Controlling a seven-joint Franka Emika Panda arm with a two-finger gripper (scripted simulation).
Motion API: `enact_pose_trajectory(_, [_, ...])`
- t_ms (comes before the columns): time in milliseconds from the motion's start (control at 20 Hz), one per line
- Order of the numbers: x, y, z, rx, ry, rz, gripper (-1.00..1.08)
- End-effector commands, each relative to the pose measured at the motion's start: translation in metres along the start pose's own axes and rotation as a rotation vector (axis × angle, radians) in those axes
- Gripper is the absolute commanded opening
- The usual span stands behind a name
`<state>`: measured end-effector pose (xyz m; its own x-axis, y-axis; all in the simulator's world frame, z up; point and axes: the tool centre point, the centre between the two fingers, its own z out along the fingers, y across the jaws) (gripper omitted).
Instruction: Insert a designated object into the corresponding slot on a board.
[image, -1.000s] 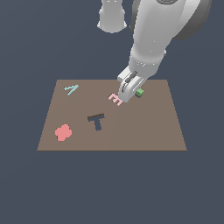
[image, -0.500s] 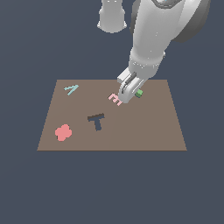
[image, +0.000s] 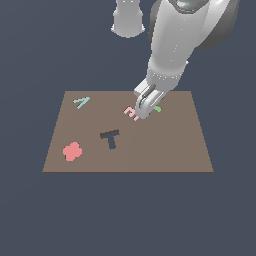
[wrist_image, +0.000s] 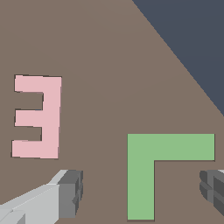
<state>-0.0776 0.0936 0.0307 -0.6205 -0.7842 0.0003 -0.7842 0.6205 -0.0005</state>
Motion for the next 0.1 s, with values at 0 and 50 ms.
enact_pose_trajectory(0, [-0.0001, 0.0, 0.0, 0.0, 0.0, 0.0, 1.0])
enact_pose_trajectory(50, [-0.0001, 0.0, 0.0, 0.0, 0.0, 0.0, 1.0])
